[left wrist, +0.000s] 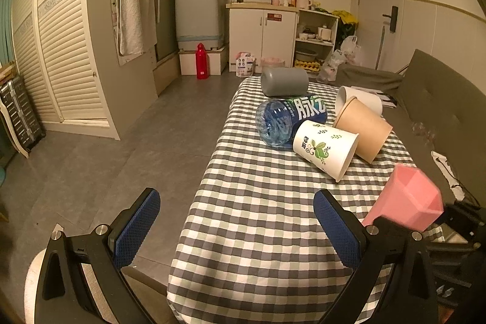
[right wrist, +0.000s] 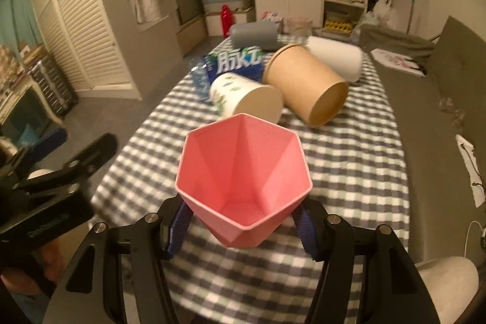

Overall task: Flip cup upside down
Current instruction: 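Lift the pink cup with the right gripper off the table, then rotate the right gripper to turn the pink cup rim-down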

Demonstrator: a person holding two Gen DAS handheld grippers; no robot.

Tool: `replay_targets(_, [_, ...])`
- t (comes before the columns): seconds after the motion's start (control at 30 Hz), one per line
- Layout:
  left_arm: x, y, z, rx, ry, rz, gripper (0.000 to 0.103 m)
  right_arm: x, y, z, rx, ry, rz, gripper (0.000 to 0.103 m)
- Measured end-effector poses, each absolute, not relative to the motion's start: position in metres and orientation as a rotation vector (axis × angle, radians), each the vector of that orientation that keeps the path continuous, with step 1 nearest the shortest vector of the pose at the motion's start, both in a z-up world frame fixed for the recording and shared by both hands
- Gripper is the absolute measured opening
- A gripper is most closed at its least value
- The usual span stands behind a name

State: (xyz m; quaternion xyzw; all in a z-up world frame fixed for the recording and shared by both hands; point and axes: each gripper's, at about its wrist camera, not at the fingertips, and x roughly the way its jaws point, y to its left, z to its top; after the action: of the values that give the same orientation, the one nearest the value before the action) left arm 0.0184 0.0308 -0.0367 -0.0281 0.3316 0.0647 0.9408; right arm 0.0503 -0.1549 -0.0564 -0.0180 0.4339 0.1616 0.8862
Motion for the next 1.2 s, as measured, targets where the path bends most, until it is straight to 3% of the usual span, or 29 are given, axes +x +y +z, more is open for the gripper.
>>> replay_targets(0.73, [0.027,0.052,-0.041,-0.114,0.722,0.162,0.103,0.124,-0.138,-0.092,0.02,1.037,0.265,0.06])
replay_targets(0.87, [0.03,0.045,-0.042,-0.097,0.732,0.159,0.103,0.116,-0.153,-0.076,0.05,0.995,0.272,0.071])
replay_targets(1.2, [0.032,-0.005,-0.034,-0.104,0.771,0.091,0.103,0.081,-0.236,-0.023,0.064,0.79,0.166,0.08])
